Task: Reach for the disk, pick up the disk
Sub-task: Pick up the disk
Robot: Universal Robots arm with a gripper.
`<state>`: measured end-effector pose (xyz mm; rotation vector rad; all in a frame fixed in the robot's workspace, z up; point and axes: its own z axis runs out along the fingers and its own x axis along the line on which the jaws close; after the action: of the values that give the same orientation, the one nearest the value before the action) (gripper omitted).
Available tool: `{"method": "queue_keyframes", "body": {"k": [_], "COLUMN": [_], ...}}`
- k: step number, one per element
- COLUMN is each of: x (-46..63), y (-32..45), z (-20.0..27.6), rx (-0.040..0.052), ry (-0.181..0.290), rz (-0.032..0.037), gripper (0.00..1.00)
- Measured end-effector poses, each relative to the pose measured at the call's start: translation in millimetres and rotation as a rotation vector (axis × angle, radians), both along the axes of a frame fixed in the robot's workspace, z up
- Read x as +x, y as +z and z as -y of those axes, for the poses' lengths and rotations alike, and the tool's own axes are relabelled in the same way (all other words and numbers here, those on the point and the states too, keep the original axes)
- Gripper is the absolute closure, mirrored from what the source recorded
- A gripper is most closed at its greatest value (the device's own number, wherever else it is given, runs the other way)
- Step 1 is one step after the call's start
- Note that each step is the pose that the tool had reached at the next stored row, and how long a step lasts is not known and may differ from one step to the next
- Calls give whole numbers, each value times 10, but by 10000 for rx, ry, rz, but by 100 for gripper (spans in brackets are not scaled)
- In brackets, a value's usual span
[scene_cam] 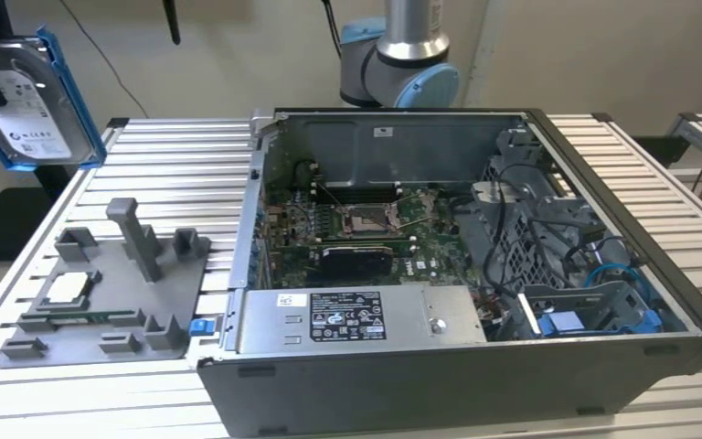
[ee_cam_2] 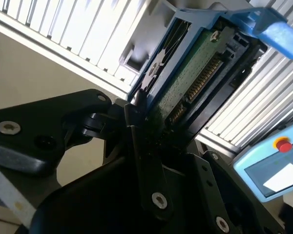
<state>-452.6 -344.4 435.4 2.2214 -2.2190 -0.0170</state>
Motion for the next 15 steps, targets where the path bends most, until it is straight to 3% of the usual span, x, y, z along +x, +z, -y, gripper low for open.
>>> {"method": "queue_keyframes", "body": {"k": [8,15], "x": [0,0], "y": [123,128], "z": [0,0], "rx": [-4,-6], "ry": [0,0], "rz": [-1,-1], "gripper": [100,100]}}
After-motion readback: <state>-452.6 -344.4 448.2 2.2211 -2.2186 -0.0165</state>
